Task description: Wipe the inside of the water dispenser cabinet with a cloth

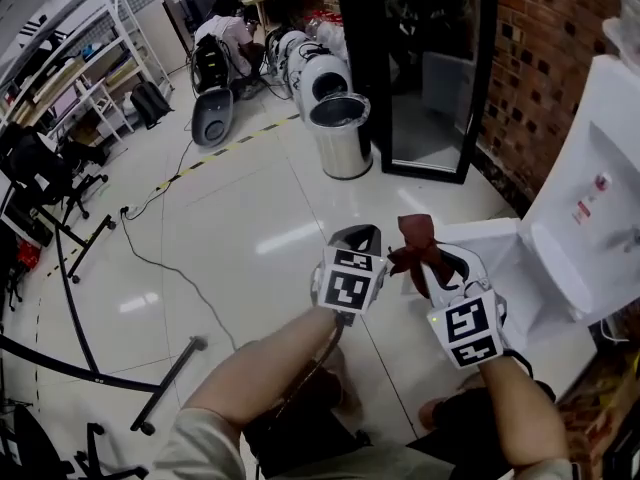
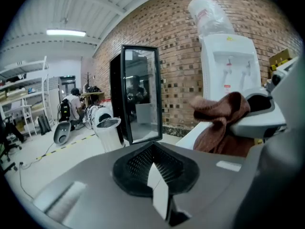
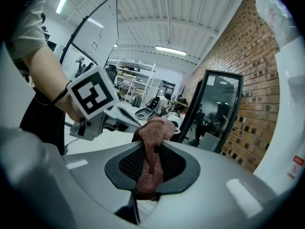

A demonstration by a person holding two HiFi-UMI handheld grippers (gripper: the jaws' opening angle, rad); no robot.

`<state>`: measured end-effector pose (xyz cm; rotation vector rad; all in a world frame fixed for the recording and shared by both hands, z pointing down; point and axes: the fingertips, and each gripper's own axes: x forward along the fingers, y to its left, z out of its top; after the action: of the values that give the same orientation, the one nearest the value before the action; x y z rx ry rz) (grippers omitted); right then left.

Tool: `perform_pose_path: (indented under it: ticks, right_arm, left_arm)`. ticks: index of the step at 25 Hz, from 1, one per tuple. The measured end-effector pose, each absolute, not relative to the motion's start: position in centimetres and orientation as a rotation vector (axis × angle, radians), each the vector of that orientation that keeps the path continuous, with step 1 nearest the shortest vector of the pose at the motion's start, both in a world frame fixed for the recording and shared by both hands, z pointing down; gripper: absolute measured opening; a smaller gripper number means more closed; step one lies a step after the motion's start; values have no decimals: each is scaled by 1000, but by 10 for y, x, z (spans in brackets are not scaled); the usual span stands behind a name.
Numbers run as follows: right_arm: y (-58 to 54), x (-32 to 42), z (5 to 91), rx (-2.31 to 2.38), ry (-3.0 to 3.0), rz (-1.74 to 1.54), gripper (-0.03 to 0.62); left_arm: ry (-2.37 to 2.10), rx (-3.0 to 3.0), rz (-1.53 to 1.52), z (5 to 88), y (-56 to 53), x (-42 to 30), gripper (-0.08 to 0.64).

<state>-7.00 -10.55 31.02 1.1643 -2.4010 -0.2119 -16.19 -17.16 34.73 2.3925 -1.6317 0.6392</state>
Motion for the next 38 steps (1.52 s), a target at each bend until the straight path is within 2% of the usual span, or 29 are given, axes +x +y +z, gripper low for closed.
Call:
perform_pose_path:
  ticks: [4,14,20,25,38]
  right_arm:
    - [-101,-71,324,1128,-2384,-178,72]
    - [-99,-83,404,934,-2234,-174,72]
    - [-123,-65,435,961,-2175,-73,72]
    - [-142,-65,449,968,-2152,-27,72]
    - [-171,-63,458,1002,-2136,41,72]
  left_arm:
    - [-1632,2559,694,319,-170,-148,0]
    - [-1441,2591,582,355,-195,-123,0]
    - [-1292,2618,708,385,-197,-99,0]
    - [-1268,2584,817,411,-205,-105,0]
    - [-1199,2598,837,422,-223,-96,0]
